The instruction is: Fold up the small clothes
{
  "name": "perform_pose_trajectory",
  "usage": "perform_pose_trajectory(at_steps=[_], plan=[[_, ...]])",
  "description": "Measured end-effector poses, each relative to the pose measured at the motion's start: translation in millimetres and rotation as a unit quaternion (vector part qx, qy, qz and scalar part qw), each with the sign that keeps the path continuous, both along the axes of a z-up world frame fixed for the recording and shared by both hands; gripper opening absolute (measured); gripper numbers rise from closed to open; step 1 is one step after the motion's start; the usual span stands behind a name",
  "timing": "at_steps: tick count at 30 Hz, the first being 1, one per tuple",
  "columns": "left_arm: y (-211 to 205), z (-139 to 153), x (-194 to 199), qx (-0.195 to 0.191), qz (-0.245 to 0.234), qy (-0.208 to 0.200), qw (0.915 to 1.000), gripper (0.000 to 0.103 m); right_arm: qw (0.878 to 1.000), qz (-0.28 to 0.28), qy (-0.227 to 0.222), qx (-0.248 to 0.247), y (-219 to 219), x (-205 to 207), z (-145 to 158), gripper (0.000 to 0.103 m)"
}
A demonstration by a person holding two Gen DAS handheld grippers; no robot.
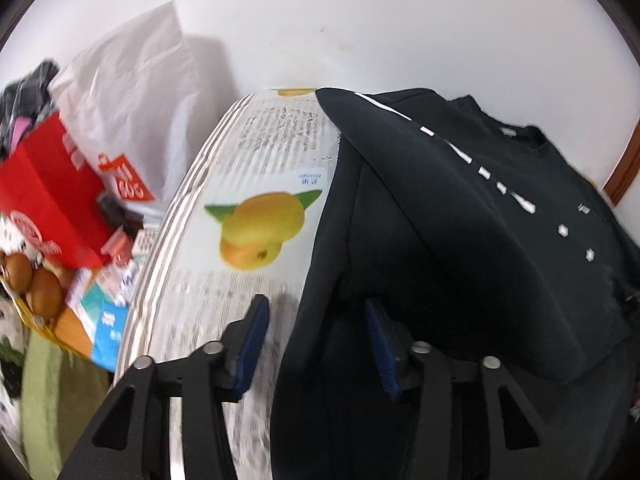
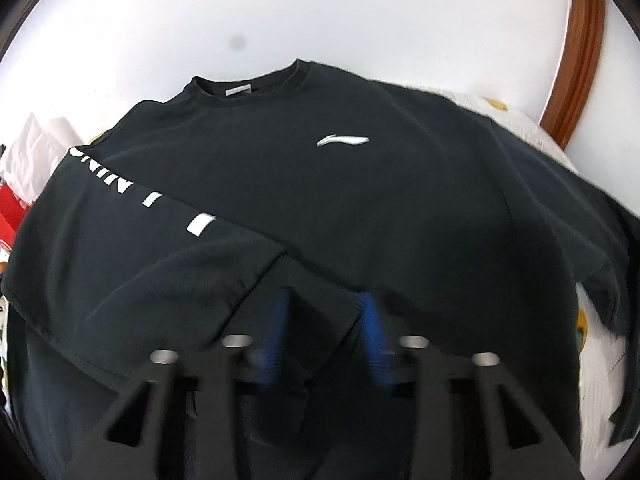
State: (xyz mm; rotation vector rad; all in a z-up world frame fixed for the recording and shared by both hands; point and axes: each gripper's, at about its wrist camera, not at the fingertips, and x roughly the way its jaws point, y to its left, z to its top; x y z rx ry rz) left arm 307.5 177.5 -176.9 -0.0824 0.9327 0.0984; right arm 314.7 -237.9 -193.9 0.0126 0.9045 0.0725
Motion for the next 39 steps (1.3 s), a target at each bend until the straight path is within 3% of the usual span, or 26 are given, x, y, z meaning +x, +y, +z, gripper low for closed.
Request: perform_pose_trajectory(at_steps=[1,3,7,11,14,20,23,26,29,31,33,36,39], plan=[[-3.2,-1.3,1.1,0.001,-0.005,0.002,1.0,0.035,1.0,0.011,0.005,0.011,1.3,1.1,1.9,0.015],[-4.1,-0.9,2.9,-0.019,-0.019,-0.002,0.9996,0.017,1.0,0.012,-0.002,0.024,0.3,1.9,11.6,0.012],[-1.7,1.6,1.9,-0.018,-0.008,-0.004,0.9998,0.012,0.999,0.017,-0.045,0.019,-2.3,3.2,47.3,0.012],[11.4,-0.2,1.0,-0.049,0.007,0.001,0.9987,0.011,0.996,-0.002,-0.085,-0.01,-19.3,16.0,77.5,0.012],[12.0,0.4,-0.2,-0.055,0.009,0.001,0.9984,0.01,0.995,-0.026,-0.089,-0.023,-41.1,30.9,84.1,0.012],[6.4,-0.7,-1.7,-0.037,0.009,0.006,0.9993,0.01,0.999,-0.046,-0.025,0.016,-77.8,55.3,54.2,0.012],[4.5,0.3,-1.8,-0.031,0.011,0.009,0.9994,0.01,0.999,-0.049,0.003,0.006,-79.5,54.9,28.9,0.014],[4.2,1.7,-2.4,-0.027,0.011,0.013,0.9995,0.01,0.998,-0.056,0.018,-0.021,-80.8,55.0,9.7,0.023],[1.5,5.6,-4.6,-0.023,0.008,0.012,0.9996,0.01,0.998,-0.058,0.004,-0.017,-88.4,40.7,12.2,0.028],[-4.0,9.2,-8.1,-0.021,0.004,0.007,0.9997,0.014,0.999,-0.046,-0.009,0.008,-90.5,29.9,16.5,0.032],[-9.4,11.6,-11.2,-0.023,0.0,0.003,0.9997,0.029,0.999,-0.036,0.005,-0.001,-86.7,27.4,9.5,0.033],[-18.3,14.5,-19.3,-0.023,-0.004,-0.002,0.9997,0.037,0.999,-0.039,0.005,-0.015,-86.0,23.4,2.2,0.033],[-27.9,17.3,-29.8,-0.009,-0.012,-0.006,0.9999,0.041,0.999,-0.037,-0.005,0.021,-93.7,5.7,14.1,0.034]])
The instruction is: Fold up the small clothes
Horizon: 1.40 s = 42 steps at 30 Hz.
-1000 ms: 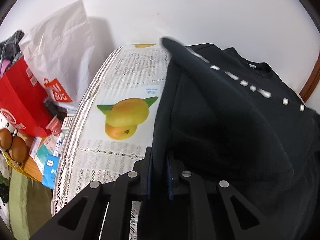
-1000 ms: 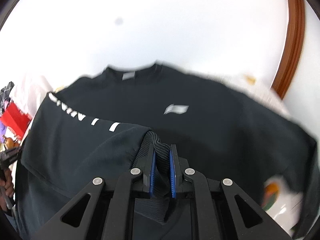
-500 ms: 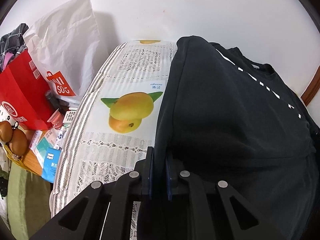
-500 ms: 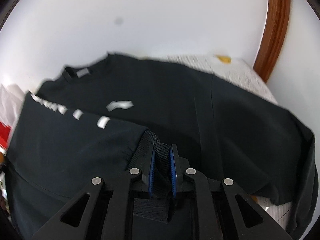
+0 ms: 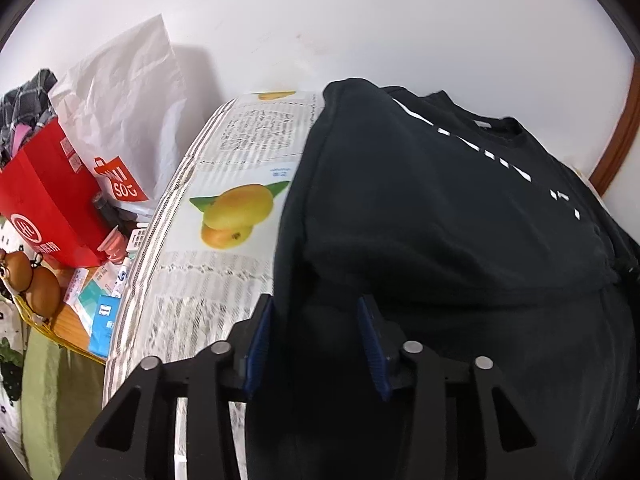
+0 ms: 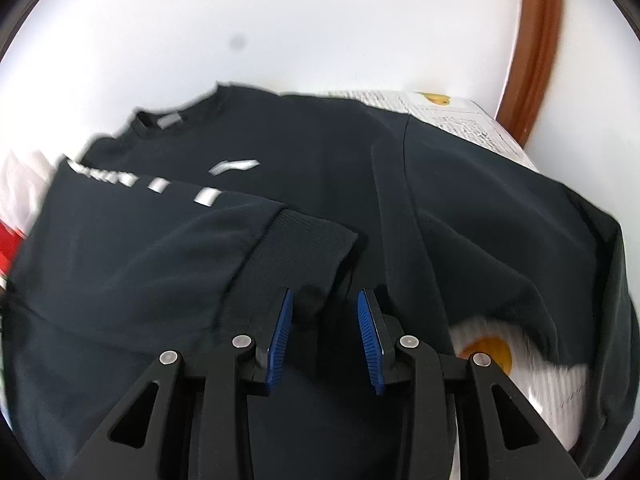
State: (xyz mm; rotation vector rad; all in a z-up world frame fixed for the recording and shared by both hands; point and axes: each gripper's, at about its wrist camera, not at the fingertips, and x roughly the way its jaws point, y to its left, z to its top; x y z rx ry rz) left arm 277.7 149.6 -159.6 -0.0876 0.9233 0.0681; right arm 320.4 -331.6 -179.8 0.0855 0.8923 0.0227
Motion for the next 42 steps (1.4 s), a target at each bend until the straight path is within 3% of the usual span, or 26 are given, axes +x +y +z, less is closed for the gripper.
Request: perform_pose_trajectory(at_steps=[3,7,9,12,14,20,26,29,30,32,33,34,38,42], plan=[[-4.8,2.8,-9.1,0.007,0.001,-0.004,1.0,0.041,1.0,-0.013,-0.02,0.012,-5.8,-29.1,16.1,0.036],[-9.4,2.7,-24.4,0.012,-0.007,-0.003,0.9999,0.041,0.999,-0.018,-0.031,0.001,-23.0,-65.6,30.8,0.049],[-12.2,1.1,-32.9,0.026,-0.007,0.0,0.9996,0.041,0.998,-0.036,-0.037,-0.025,-37.2,-87.4,38.6,0.058],[-14.0,-0.6,-44.8,0.014,-0.014,0.002,0.9998,0.044,0.992,-0.08,-0.059,-0.083,-65.4,-116.5,43.1,0.07],[-14.9,-2.6,-53.6,0.014,-0.011,-0.003,0.9998,0.056,0.988,-0.099,-0.049,-0.103,-89.0,-130.8,37.5,0.071],[-17.1,-15.8,-71.2,0.005,-0.003,0.003,1.0,0.058,0.986,-0.145,0.008,-0.078,-152.1,-152.8,-2.1,0.071],[-14.9,-20.7,-80.5,0.003,0.006,0.004,1.0,0.065,0.984,-0.159,0.026,-0.074,-167.3,-149.8,-27.0,0.071],[-15.6,-21.7,-84.2,0.007,0.009,0.003,0.9999,0.066,0.982,-0.165,0.014,-0.085,-164.8,-145.6,-28.0,0.071],[-15.9,-21.8,-85.3,0.009,0.009,0.002,0.9999,0.067,0.982,-0.172,0.014,-0.075,-167.2,-143.9,-27.8,0.07],[-16.0,-21.8,-87.8,0.011,0.008,0.0,0.9999,0.067,0.98,-0.18,0.013,-0.08,-171.6,-141.8,-27.2,0.055],[-15.6,-21.4,-88.9,0.01,0.008,-0.001,0.9999,0.067,0.978,-0.183,0.013,-0.096,-171.7,-140.0,-27.0,0.03],[-15.4,-20.9,-89.2,0.008,0.007,-0.003,0.9999,0.067,0.977,-0.181,0.017,-0.107,-171.7,-142.2,-26.0,0.012],[-9.9,-19.5,-92.0,-0.004,0.006,-0.005,1.0,0.069,0.977,-0.17,0.029,-0.125,-159.8,-134.4,-9.3,0.006],[-2.4,-24.0,-93.9,-0.007,0.003,0.0,1.0,0.07,0.98,-0.155,-0.006,-0.124,-123.4,-133.4,33.1,0.005]])
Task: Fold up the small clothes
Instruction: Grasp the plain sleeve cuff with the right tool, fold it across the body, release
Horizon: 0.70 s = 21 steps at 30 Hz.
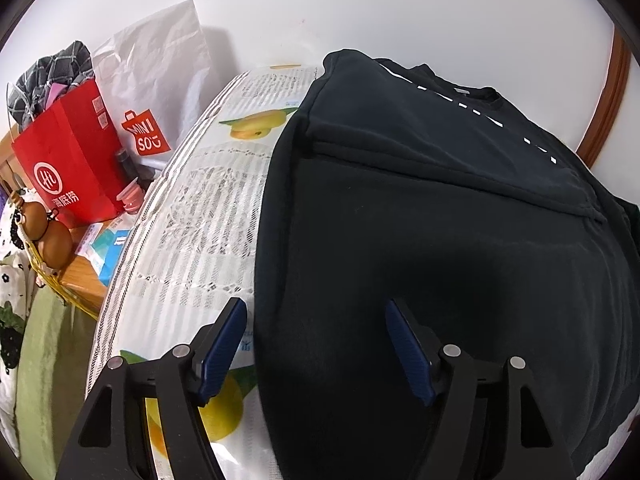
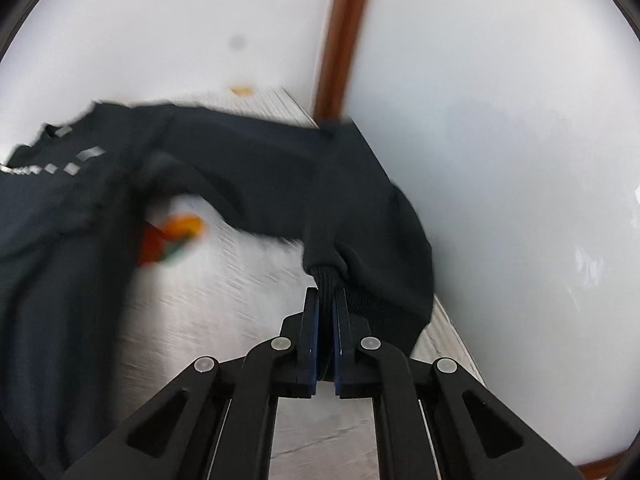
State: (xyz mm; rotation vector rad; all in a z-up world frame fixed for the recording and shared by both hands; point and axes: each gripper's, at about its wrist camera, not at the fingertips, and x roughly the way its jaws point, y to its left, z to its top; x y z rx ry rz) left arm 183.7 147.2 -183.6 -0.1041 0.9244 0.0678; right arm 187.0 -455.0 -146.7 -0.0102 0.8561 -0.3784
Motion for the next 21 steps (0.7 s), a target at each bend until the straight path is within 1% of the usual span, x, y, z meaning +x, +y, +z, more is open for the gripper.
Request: perform_pose_trajectory(at_steps=[3,4,6,7,9,11,12,14,16,20,21], plan=[[1.7,-2.1,-2.6,0.0,-0.004,0.0,1.0,0.073,0.999,0.029,-0.026,0.011,38.6,1.2,31.0,0.005],[0.8,-2.4,-3.5,0.005,-0.007,-0.001,1.0,0.074,0.999,0.042,-0.032,0.012,55.6,4.3,40.9,0.005],[-0.3,-3.7,-4.5,0.021,-0.011,0.0,0.9997,0.079,0.997,0.072,-0.041,0.01,94.9,14.4,58.5,0.005],[-0.1,-3.9,-5.6,0.027,-0.011,-0.002,0.9996,0.081,0.995,0.089,-0.042,0.009,115.5,19.8,66.2,0.005],[1.7,-4.2,-6.8,0.026,-0.017,-0.004,0.9995,0.082,0.991,0.125,-0.049,0.012,155.4,26.2,81.9,0.005],[5.2,-5.0,-6.5,0.016,-0.016,-0.005,0.9997,0.084,0.984,0.168,-0.053,0.028,202.4,33.9,93.9,0.005],[6.0,-5.7,-6.4,0.015,-0.016,-0.007,0.9997,0.086,0.98,0.186,-0.054,0.037,223.5,34.4,97.5,0.005],[5.8,-6.5,-6.5,0.02,-0.017,-0.011,0.9996,0.088,0.97,0.231,-0.051,0.051,269.1,46.2,103.4,0.005],[5.8,-6.3,-6.8,0.018,-0.017,-0.013,0.9996,0.088,0.961,0.268,-0.052,0.046,313.6,58.4,104.4,0.005],[7.5,-6.9,-7.3,0.014,-0.018,-0.013,0.9997,0.089,0.944,0.319,-0.053,0.057,375.9,81.5,95.4,0.005],[8.3,-7.1,-7.4,0.012,-0.018,-0.013,0.9997,0.09,0.942,0.326,-0.053,0.062,383.9,84.0,94.2,0.005]])
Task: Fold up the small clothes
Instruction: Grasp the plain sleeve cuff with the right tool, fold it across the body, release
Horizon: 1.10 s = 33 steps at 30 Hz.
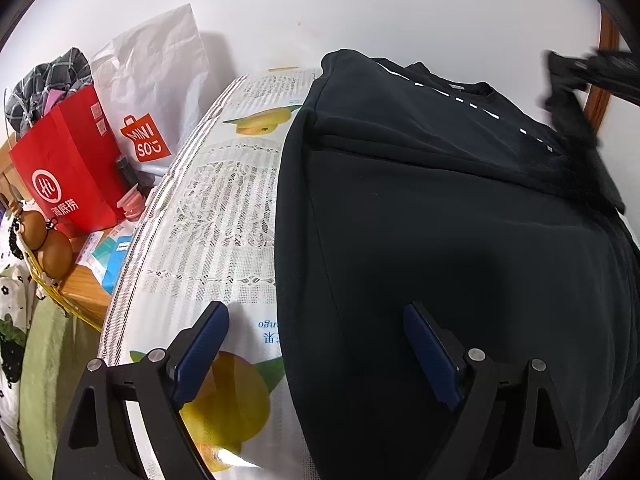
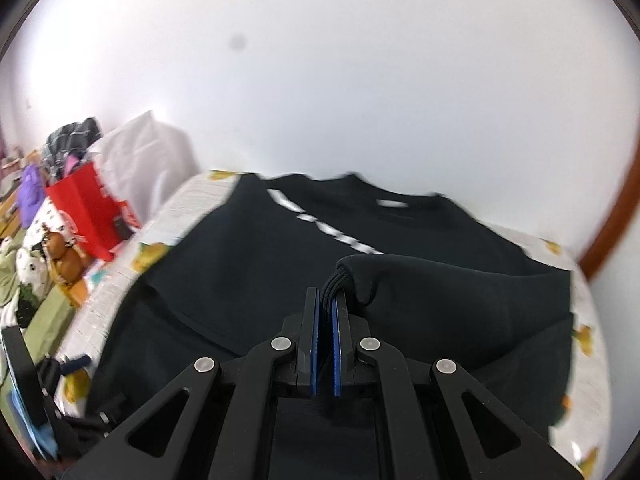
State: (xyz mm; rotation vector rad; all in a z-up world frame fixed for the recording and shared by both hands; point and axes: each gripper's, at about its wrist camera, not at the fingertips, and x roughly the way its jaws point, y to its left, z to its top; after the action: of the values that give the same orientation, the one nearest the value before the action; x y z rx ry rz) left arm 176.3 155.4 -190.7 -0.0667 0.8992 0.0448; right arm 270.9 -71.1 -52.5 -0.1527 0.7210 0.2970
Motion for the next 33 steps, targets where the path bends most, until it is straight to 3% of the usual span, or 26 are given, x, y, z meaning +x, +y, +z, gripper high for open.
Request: perform_pose_trajectory(at_steps=[9,14,19,26,33], plan=[[1.3,-1.2,1.2,0.0,0.004,0.003,1.0,0.094,0.997,0.021,0.041,0.061,44.3,58.1,-37.2,0.005],[0.9,-1.9,1.7,0.003,0.005,0.004,1.0,0.096,0.993,0.039,0.03,0.109,45.9,68.2,-33.2,0.006],[0.8,-3.1,1.8,0.004,0.009,0.005,0.9999,0.097,0.992,0.058,0.036,0.11,47.3,71.4,-30.2,0.026],[-3.4,0.8,5.7,0.009,0.008,0.011,0.9999,0.094,0.998,0.02,0.019,0.055,-19.2,35.3,-34.1,0.029],[-29.1,50.1,26.6,-0.005,-0.016,-0.034,0.9993,0.093,0.997,-0.078,0.01,-0.016,-137.9,1.2,-50.0,0.029]])
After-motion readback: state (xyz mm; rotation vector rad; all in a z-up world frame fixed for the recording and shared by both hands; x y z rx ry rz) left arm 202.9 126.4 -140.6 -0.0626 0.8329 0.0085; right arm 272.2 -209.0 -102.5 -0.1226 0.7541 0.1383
